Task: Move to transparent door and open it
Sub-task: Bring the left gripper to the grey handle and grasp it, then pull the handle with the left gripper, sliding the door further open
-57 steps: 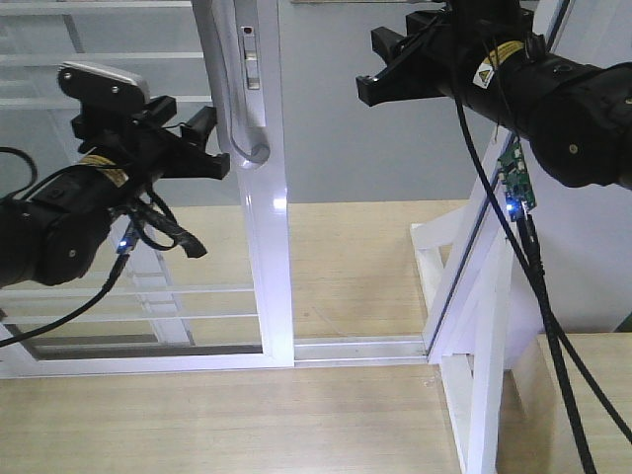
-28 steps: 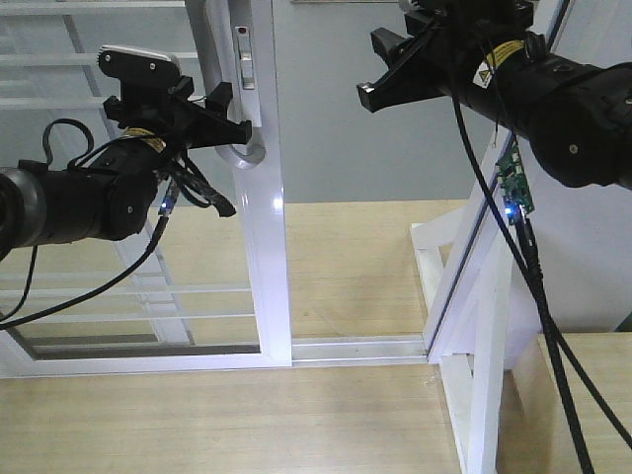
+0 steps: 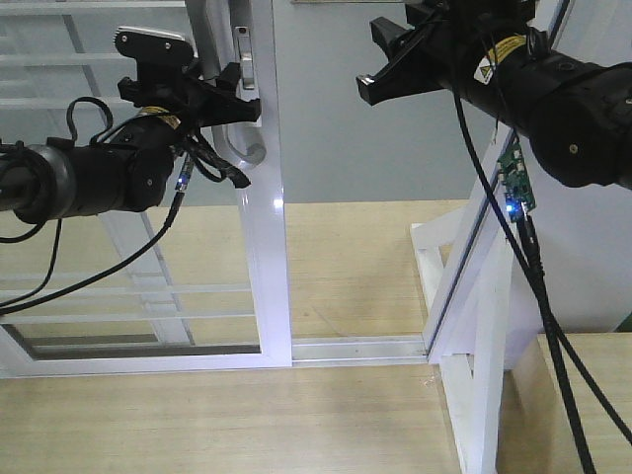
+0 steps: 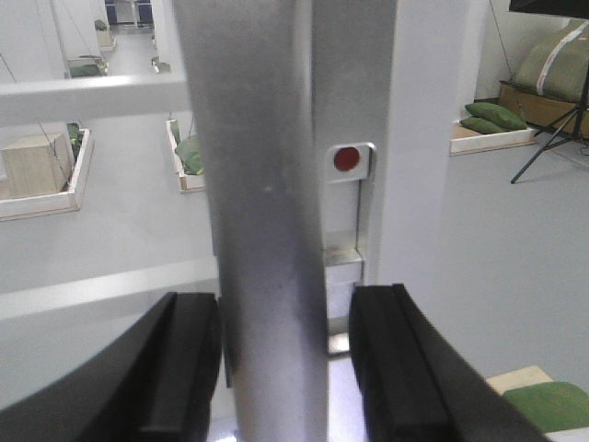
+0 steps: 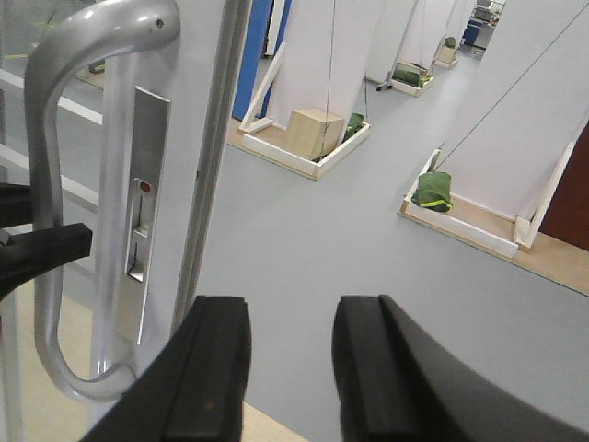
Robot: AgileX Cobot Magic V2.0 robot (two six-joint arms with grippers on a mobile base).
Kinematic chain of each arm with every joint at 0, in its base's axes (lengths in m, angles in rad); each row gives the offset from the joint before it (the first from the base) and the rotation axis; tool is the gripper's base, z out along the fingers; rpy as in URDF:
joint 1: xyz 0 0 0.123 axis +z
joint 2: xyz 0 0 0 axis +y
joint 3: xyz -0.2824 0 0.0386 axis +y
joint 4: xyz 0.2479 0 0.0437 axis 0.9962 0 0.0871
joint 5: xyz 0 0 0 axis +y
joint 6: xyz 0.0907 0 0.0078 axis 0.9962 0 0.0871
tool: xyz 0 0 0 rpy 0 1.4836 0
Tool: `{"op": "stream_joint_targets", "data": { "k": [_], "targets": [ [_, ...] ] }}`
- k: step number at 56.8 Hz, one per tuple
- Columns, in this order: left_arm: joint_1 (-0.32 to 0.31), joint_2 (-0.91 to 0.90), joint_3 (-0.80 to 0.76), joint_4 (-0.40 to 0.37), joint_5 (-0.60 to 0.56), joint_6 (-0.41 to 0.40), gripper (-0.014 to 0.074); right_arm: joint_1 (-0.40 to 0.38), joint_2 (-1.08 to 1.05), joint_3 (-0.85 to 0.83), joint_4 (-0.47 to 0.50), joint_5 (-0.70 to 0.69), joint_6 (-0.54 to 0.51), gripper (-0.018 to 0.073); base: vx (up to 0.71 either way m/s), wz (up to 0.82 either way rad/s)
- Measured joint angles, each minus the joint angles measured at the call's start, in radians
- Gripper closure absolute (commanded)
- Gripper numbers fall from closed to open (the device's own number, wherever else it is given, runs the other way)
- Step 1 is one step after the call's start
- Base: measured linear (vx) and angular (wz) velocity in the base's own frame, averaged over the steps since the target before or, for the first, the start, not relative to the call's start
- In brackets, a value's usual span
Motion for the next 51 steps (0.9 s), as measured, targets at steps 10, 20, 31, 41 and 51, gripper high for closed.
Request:
{"op": "stream_joint_targets", "data": {
  "k": [10,20,31,41,51],
  "targets": [
    [0.013,0.001,-0.002,-0.021,0.008,0.002,0.0146,0.000,0.000,0.000,0.001,-0.001,0.000,0.0245,0.00,0.00],
    [0.030,-0.008,-0.002,-0.014,0.045,0.002,0.0146,0.000,0.000,0.000,0.001,-0.001,0.000,0.0245,0.00,0.00],
    [0.053,-0.033,-0.006,-0.015,0.112,0.042,0.0146,-0.001,0.000,0.000,0.001,-0.001,0.000,0.0245,0.00,0.00],
    [0.065,-0.055,-0.006,-0.067,0.152,0.137,0.0146,-0.001,0.000,0.000,0.007,-0.005,0.000,0.0245,0.00,0.00],
    [0.071,-0.066,-0.006,-0.192,0.168,0.250,0.0146,-0.001,0.000,0.000,0.016,-0.006,0.000,0.0245,0.00,0.00]
  ]
}}
